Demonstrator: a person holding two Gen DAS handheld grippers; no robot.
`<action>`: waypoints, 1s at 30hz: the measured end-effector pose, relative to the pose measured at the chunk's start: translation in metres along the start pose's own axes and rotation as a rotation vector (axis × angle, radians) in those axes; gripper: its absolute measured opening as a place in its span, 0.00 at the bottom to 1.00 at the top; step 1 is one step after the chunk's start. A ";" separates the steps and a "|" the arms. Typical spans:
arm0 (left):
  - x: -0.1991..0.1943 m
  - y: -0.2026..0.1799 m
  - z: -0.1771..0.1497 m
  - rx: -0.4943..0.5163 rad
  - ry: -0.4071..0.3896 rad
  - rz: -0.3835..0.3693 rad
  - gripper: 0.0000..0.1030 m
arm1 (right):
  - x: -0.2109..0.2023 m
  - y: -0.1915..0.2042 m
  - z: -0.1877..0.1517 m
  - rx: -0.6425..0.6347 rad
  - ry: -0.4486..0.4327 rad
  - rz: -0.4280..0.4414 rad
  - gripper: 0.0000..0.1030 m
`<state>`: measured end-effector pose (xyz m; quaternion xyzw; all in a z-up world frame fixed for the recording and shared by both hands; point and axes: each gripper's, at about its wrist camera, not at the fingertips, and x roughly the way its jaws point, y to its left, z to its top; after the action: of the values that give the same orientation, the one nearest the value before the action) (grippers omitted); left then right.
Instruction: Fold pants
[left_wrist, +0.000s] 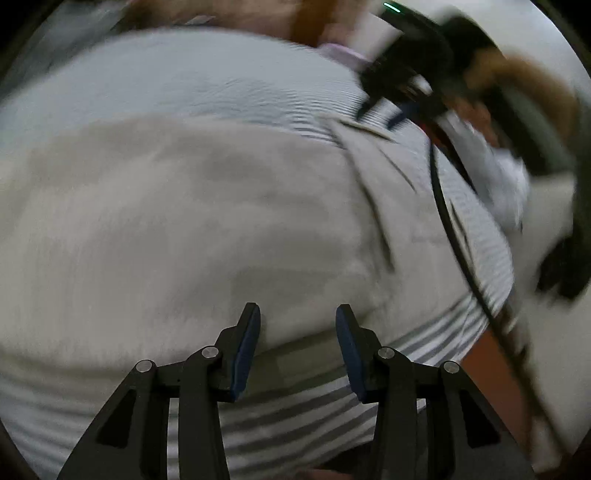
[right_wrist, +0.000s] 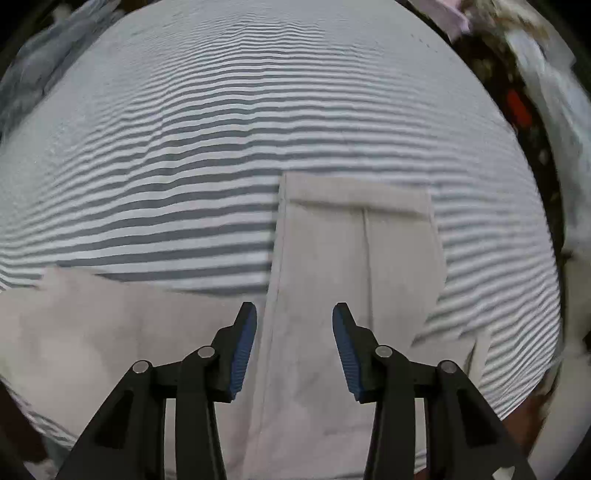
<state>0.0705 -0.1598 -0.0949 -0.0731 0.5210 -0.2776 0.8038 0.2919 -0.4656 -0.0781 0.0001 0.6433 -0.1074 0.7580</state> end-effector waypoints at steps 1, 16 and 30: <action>-0.003 0.007 0.001 -0.070 0.009 -0.009 0.43 | 0.003 0.004 0.004 -0.020 -0.013 -0.027 0.43; 0.004 0.027 0.001 -0.241 0.044 -0.016 0.42 | 0.063 0.022 0.039 -0.061 0.000 -0.251 0.07; -0.005 -0.011 -0.003 -0.157 0.043 -0.178 0.41 | -0.047 -0.129 -0.057 0.303 -0.248 -0.093 0.04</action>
<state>0.0622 -0.1653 -0.0876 -0.1759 0.5497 -0.3076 0.7565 0.2086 -0.5761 -0.0238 0.0710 0.5208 -0.2371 0.8170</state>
